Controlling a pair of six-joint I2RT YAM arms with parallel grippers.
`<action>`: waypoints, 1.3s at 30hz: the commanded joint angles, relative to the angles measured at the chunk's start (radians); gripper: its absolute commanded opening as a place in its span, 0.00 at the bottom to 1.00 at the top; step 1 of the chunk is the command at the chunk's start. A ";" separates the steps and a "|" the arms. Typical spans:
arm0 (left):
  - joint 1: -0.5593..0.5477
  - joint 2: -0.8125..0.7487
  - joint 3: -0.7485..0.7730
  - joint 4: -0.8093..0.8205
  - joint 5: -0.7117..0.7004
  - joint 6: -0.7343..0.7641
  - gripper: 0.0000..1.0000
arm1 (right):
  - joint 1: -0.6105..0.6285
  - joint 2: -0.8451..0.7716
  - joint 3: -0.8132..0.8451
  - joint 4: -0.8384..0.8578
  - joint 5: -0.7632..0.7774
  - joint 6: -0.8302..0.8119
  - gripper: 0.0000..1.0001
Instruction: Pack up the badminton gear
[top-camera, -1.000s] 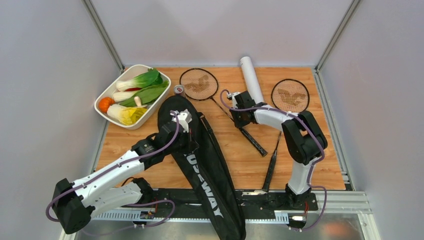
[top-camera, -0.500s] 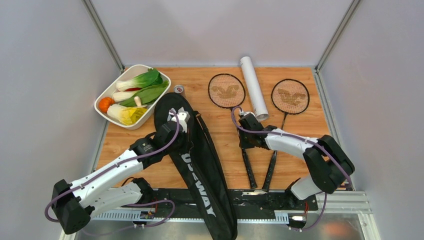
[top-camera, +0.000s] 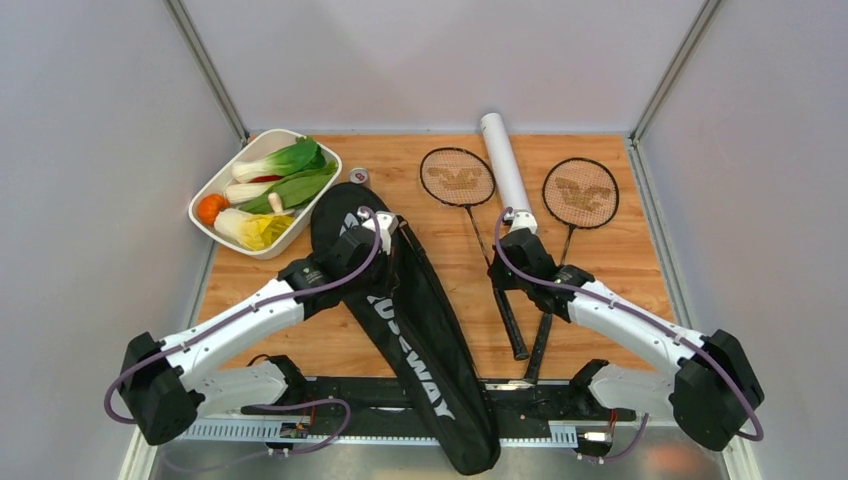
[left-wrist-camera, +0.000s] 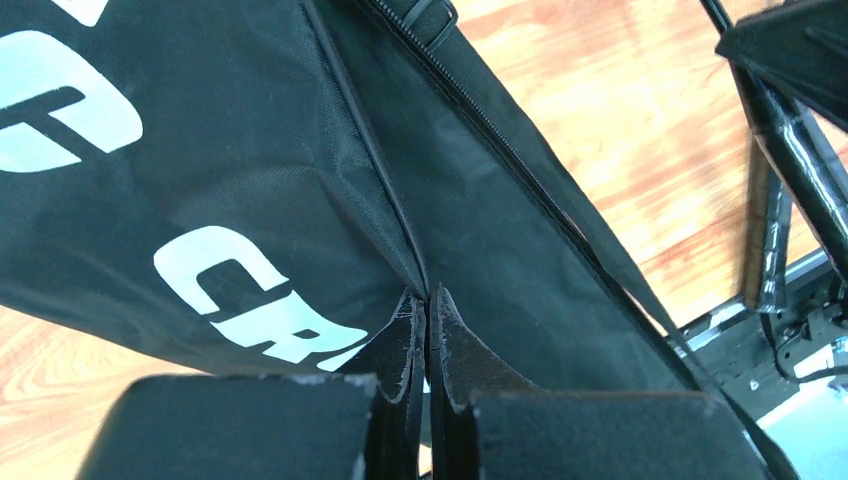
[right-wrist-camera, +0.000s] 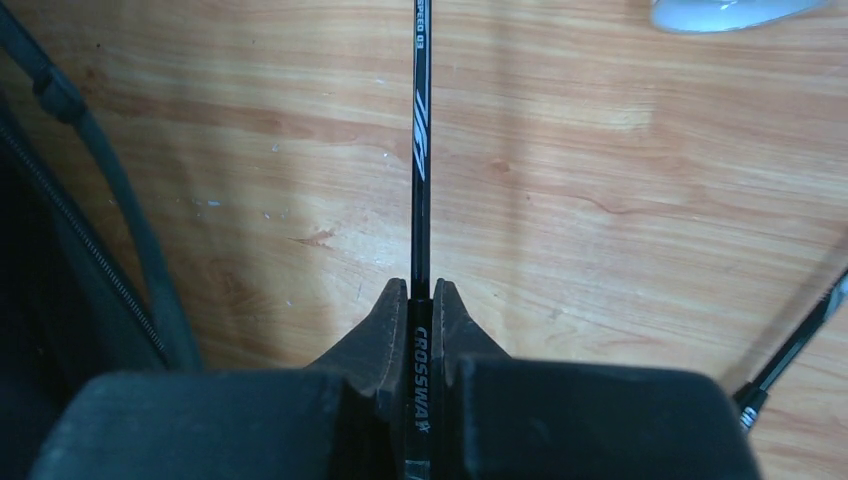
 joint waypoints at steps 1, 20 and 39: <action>-0.003 0.071 0.119 0.070 -0.022 0.022 0.00 | 0.004 -0.085 0.019 -0.050 0.083 0.004 0.00; -0.003 0.208 0.158 0.026 -0.059 0.039 0.00 | 0.058 -0.149 -0.185 0.090 -0.060 0.101 0.15; -0.002 0.067 0.180 -0.084 -0.241 0.035 0.00 | 0.044 0.173 -0.011 0.215 0.051 0.011 0.46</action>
